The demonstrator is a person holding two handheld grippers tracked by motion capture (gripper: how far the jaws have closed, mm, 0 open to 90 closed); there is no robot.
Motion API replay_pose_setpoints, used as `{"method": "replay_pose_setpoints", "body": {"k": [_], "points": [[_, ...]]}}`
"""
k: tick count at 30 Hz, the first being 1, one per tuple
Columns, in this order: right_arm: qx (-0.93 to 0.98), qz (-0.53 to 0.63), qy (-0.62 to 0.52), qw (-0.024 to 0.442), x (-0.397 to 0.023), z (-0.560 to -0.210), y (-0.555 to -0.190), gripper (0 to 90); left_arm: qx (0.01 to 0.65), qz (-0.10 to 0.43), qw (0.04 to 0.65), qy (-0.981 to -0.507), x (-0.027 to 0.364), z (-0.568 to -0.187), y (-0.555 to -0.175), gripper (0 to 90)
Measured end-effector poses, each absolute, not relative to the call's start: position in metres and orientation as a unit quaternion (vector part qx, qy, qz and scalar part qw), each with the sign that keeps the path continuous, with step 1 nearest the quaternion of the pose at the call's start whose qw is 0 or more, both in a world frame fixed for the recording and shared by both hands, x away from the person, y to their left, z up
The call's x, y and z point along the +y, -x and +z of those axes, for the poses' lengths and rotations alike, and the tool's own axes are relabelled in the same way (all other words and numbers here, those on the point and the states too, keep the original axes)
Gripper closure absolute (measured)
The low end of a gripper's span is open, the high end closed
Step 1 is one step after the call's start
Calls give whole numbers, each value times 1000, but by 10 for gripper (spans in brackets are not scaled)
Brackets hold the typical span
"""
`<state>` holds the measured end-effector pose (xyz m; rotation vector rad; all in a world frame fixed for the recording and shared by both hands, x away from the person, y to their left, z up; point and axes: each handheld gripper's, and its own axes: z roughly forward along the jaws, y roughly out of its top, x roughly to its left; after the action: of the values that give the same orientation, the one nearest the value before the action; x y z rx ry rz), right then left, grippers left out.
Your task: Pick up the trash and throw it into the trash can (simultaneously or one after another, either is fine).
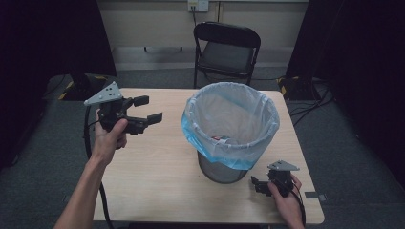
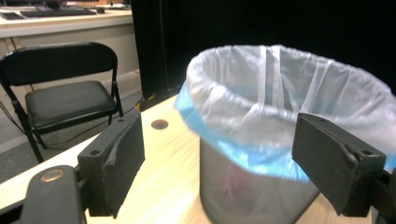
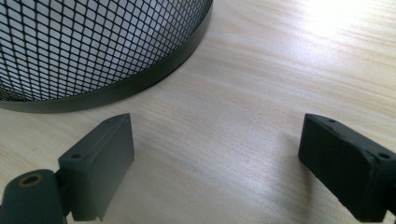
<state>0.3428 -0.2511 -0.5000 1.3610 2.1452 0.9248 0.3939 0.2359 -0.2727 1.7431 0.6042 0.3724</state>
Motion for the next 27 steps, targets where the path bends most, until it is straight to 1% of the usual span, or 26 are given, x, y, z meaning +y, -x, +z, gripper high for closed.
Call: {"method": "replay_pose_setpoints", "body": {"k": [6, 8, 9, 13, 20, 27], "points": [[774, 334, -491, 217, -251, -500, -343, 98, 271, 160, 583, -749, 251, -288, -392, 175], [775, 334, -491, 217, -251, -500, -343, 98, 274, 153, 579, -752, 255, -295, -390, 216], [774, 334, -491, 217, -251, -500, -343, 98, 278, 154, 575, -754, 256, -298, -390, 216], [774, 334, -491, 217, -251, -500, -343, 98, 289, 161, 559, -760, 260, -312, -386, 207], [775, 334, -491, 217, -251, -500, -343, 98, 308, 161, 548, -761, 270, -331, -379, 169], [774, 334, -491, 217, -251, -500, -343, 98, 336, 169, 527, -763, 278, -353, -375, 160]]}}
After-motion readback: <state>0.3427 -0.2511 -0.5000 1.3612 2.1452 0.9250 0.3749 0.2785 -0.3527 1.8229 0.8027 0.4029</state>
